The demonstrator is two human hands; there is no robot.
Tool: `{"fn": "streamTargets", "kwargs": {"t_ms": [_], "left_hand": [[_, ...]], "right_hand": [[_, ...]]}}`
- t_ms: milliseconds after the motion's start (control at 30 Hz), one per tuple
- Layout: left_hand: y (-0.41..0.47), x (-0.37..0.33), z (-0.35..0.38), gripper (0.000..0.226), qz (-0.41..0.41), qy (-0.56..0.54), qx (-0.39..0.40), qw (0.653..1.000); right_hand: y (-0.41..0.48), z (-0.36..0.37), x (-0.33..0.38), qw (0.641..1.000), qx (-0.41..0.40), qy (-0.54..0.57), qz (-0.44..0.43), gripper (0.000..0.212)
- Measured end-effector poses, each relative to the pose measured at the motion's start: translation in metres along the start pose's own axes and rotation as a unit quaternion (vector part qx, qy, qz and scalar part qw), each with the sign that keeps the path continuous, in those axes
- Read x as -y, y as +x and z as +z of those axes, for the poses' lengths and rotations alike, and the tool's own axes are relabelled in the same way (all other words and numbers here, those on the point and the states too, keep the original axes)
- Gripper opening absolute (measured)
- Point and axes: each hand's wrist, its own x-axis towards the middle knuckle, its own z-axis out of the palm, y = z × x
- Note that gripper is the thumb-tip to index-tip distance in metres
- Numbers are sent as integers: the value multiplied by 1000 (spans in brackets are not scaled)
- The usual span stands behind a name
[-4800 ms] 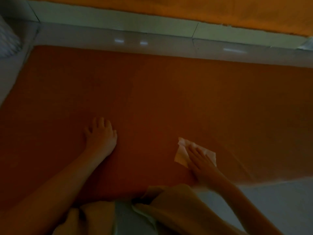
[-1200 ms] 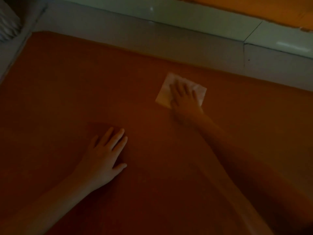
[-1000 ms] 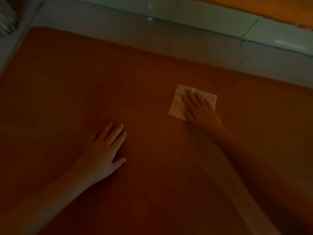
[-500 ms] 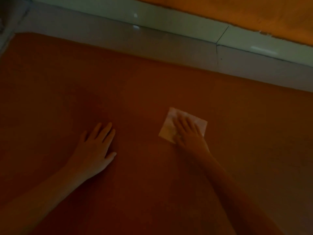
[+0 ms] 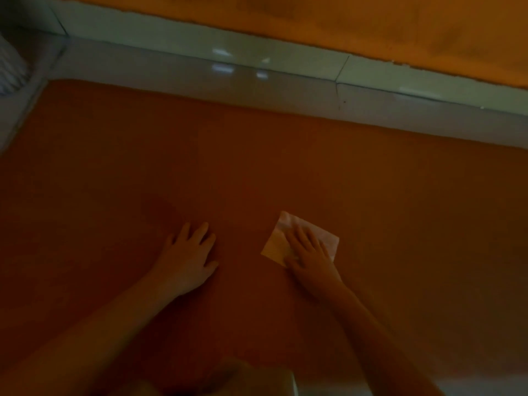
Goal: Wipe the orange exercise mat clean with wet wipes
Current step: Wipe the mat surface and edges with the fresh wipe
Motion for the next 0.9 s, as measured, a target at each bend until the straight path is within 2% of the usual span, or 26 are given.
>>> {"fn": "streamTargets", "kwargs": {"t_ms": [100,367,500,600,733,900], "left_hand": [[-6,-1,0,68,7,-5,5,1000],[-14,3,5,65,6,-11,-1,1000],[-10,-3,2,64,-10,-38,-11,999],[-6,-17,1,64,-49,-36,-49,997],[10,-44,4,68,-103,-45,-51,992],[16,-66,12,70,-157,-69,-86,981]], "right_hand": [[-18,9,17,999,6,26,21,58],[-64,-20,14,991,134,-15,-3,62],[-74,-38,-11,992,122,16,-2,63],[-76,-26,-29,994,111,-2,-2,63],[-95,-8,-37,996,78,24,-45,60],[-120,-15,-58,993,103,23,-52,62]]}}
